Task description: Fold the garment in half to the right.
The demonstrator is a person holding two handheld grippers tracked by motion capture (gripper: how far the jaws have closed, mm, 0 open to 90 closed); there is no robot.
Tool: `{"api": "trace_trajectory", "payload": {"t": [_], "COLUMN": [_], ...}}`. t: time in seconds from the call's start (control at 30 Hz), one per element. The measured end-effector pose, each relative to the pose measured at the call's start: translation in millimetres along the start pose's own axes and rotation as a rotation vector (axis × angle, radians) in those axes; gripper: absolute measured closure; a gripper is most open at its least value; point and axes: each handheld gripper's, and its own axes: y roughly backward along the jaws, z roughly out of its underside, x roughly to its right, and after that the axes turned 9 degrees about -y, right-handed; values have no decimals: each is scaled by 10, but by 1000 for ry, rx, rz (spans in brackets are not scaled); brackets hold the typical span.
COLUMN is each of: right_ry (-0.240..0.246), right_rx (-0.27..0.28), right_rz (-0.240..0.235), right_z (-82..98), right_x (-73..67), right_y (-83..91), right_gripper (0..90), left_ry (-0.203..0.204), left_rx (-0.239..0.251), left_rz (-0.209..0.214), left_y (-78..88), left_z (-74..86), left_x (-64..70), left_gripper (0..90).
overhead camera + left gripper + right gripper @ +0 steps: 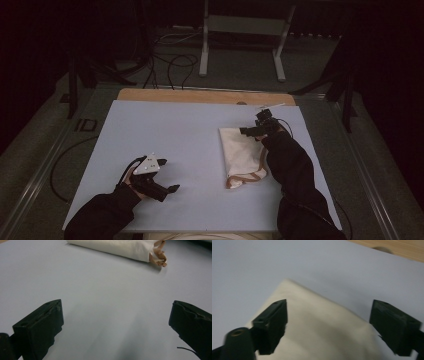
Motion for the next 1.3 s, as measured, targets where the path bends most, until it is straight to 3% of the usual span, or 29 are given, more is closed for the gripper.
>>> {"api": "trace_trajectory", "payload": {"t": [0.43,0.93,1.3], "right_ry": [98,149,192], "right_rx": [-15,26,64], "right_rz": [-90,-161,-207], "right_z": [-67,-26,191], "right_x": [-405,-621,-680], "right_y": [55,192,444], "right_gripper": [134,96,97], "left_ry": [-1,-1,14], "left_rx": [-1,-4,0], "left_rz": [0,-1,-14], "left_y": [31,65,110], "left_z": [0,11,69], "left_x": [-7,-16,-60], "left_gripper": [1,1,1]}}
